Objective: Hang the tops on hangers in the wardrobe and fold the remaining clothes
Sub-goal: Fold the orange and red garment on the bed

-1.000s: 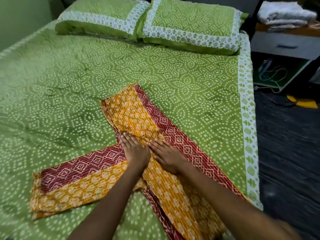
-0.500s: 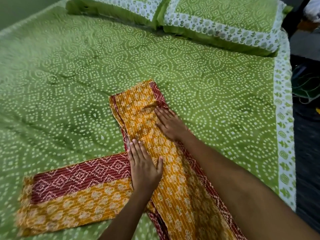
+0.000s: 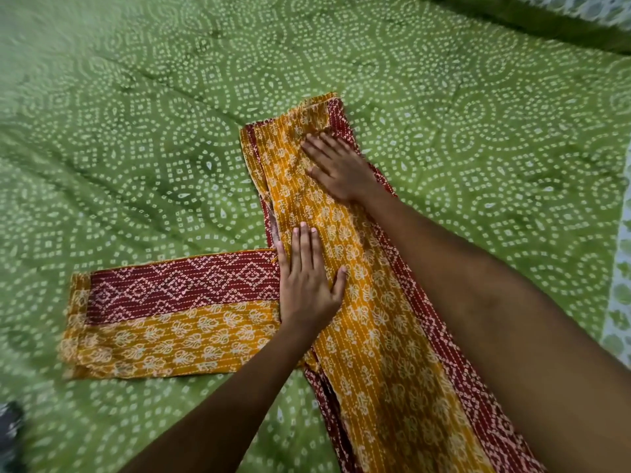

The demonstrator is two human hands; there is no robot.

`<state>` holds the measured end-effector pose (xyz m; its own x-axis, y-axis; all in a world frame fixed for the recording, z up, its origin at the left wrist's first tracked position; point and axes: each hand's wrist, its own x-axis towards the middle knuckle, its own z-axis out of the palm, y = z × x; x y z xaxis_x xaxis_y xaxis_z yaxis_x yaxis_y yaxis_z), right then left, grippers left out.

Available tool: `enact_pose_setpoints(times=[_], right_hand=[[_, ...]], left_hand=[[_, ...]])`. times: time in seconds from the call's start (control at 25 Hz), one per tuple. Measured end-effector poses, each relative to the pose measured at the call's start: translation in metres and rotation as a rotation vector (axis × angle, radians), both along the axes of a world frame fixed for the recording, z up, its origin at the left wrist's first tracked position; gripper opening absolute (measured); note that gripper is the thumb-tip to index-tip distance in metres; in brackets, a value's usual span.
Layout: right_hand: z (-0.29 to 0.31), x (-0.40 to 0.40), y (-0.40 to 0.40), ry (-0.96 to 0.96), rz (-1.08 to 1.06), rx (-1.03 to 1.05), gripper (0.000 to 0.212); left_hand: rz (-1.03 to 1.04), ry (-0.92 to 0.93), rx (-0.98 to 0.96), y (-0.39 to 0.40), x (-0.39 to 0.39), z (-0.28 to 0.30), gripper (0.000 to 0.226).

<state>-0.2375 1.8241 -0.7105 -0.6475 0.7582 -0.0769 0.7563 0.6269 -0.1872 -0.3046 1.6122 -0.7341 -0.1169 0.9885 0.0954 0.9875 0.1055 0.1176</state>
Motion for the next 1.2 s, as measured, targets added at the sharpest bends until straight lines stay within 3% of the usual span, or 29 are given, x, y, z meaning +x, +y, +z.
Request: enact_pose_setpoints(times=[0.12,0.24,0.4,0.44,0.52,0.6,0.72,0.84,1.0,1.16,1.2], right_hand=[[0.003,-0.02,0.034,-0.02,-0.172,0.021,0.065],[0.007,-0.053,0.018,-0.053,-0.341,0.004,0.076],[0.003,-0.052,-0.01,-0.05,0.173,0.075,0.067],[0.006,-0.046,-0.003,-0.029,0.139,0.07,0.066],[0.006,-0.039,0.002,-0.004,-0.137,0.051,0.065],[0.001,-0.028,-0.013,-0.009,-0.191,0.03,0.063],[-0.006,0.024,-0.068,0.025,-0.109,0.012,0.059],[-0.011,0.072,-0.135,-0.011,-0.321,-0.035,0.061],[-0.004,0.076,-0.251,-0.032,-0.435,-0.103,0.062],[0.007,0.105,-0.331,0.021,-0.197,-0.077,0.064],[0.008,0.114,-0.337,0.017,-0.228,-0.073,0.07]], left_hand=[[0.012,-0.009,-0.009,0.001,-0.002,-0.003,0.076],[0.015,-0.02,-0.022,0.003,-0.002,-0.003,0.077],[0.019,-0.004,-0.045,0.001,0.0,-0.001,0.078],[0.021,-0.007,-0.052,0.002,-0.001,0.0,0.078],[0.02,-0.008,-0.082,0.002,-0.003,0.001,0.078],[0.02,0.016,-0.124,0.003,-0.002,0.004,0.078],[0.012,0.051,-0.172,0.001,-0.003,0.009,0.078],[-0.003,0.041,-0.187,-0.002,-0.002,0.014,0.074],[-0.024,0.015,-0.196,-0.004,-0.004,0.024,0.073],[-0.073,-0.029,-0.216,-0.015,-0.007,0.037,0.074],[-0.095,-0.019,-0.241,-0.02,-0.008,0.04,0.081]])
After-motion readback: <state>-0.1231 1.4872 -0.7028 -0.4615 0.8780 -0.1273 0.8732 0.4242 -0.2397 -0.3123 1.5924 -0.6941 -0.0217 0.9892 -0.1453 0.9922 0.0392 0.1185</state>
